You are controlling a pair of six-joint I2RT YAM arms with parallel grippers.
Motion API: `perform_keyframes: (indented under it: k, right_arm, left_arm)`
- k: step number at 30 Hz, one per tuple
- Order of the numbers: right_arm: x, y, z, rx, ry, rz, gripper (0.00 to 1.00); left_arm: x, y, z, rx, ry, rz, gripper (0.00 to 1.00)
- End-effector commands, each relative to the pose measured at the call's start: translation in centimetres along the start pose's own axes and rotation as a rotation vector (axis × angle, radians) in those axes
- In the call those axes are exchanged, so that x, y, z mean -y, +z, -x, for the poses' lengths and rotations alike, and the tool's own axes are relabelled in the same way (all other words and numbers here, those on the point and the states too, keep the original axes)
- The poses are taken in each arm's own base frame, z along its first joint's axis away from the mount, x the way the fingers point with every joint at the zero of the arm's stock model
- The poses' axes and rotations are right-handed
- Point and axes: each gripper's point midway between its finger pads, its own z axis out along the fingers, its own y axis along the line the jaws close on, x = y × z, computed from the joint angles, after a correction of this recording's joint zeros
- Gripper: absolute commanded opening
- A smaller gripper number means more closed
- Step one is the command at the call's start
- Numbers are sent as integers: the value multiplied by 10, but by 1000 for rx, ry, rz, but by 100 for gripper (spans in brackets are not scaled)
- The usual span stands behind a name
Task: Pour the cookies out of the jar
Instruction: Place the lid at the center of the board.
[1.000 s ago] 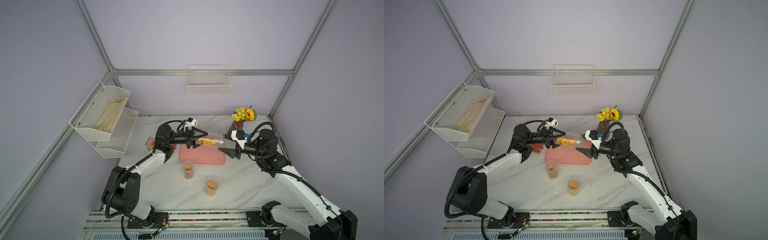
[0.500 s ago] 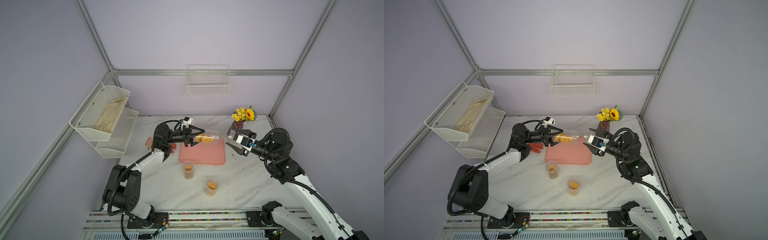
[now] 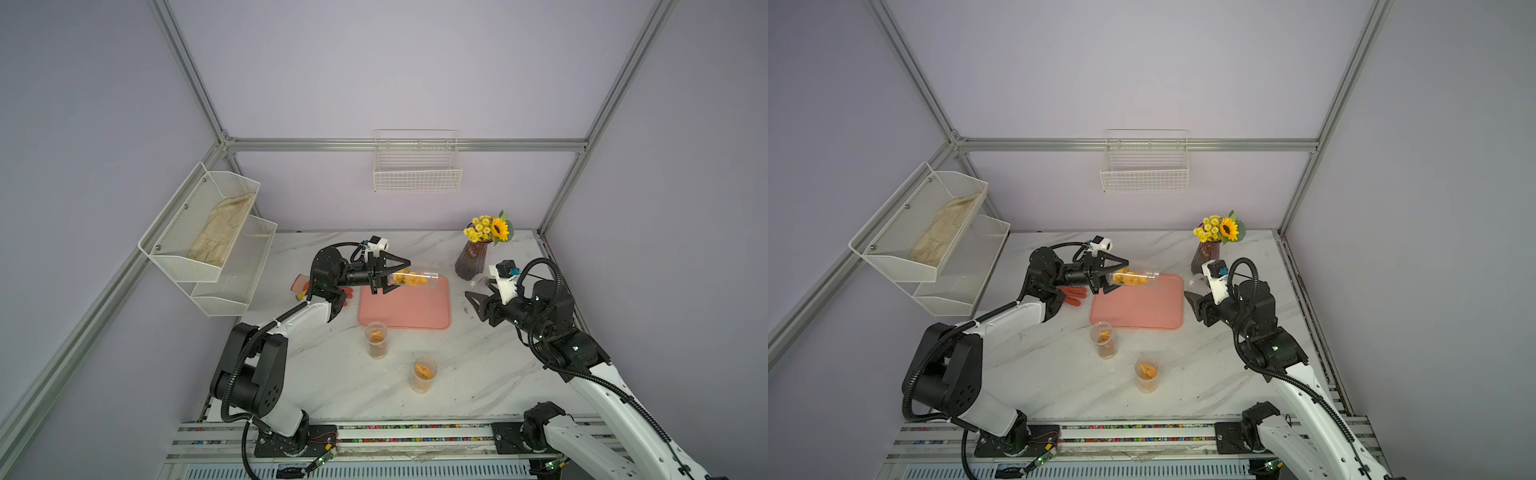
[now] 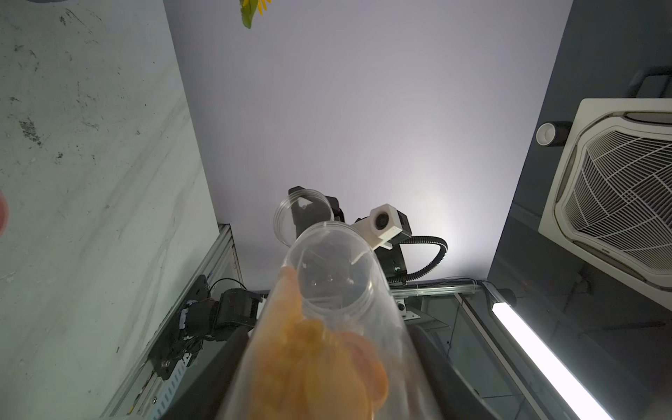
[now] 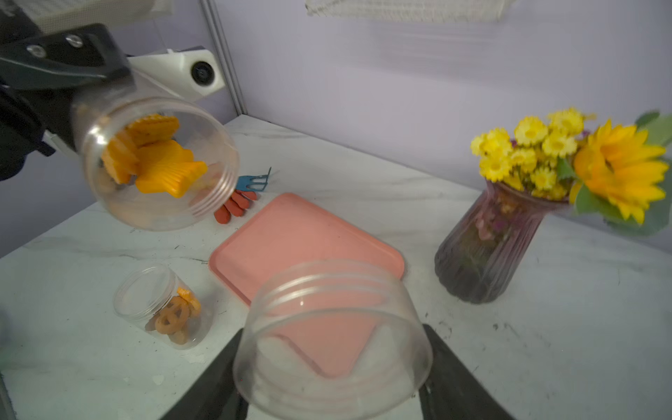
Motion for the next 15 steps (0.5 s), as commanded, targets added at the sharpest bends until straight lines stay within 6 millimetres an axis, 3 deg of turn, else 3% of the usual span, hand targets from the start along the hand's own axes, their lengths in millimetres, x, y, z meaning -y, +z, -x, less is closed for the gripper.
perform_keyframes:
  k: [1, 6, 15]
  right_arm:
    - [21, 11, -62, -236, 336, -134, 56]
    - [45, 24, -101, -424, 450, -300, 55]
    - [64, 53, -161, -696, 531, -380, 58]
  left_arm:
    - [16, 1, 1, 5, 102, -34, 56]
    - [4, 2, 5, 13, 95, -1, 56]
    - [-15, 1, 8, 19, 82, 25, 56]
